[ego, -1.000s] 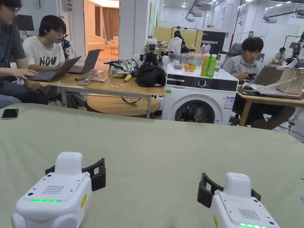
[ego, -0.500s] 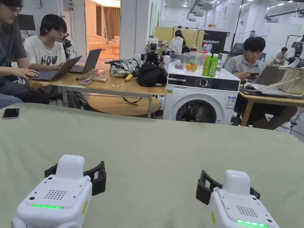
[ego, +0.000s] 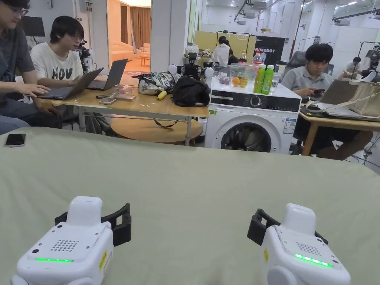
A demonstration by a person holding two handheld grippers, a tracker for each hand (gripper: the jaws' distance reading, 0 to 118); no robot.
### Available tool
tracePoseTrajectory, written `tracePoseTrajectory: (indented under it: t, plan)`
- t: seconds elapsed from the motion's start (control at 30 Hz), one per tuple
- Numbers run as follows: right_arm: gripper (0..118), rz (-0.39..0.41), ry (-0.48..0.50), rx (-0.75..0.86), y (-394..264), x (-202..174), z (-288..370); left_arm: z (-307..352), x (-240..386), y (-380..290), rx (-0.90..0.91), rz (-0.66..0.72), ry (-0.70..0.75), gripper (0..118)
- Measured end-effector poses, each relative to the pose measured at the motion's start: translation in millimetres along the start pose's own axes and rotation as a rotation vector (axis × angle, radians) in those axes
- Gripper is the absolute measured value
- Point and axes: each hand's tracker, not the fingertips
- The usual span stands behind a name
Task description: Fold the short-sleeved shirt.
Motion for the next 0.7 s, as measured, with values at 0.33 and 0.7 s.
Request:
tracePoseTrajectory:
  t: [0.33, 0.7]
  plan:
    - [81, -0.02, 0.047, -0.028, -6.8, 2.4, -0.7, 1.8, 0.4, 1.3, -0.002, 0.008, -0.005, 78]
    - [81, -0.011, 0.057, -0.017, 0.0, -1.8, 1.5, 3.9, -1.7, 8.4, 0.0, 0.016, -0.002, 78]
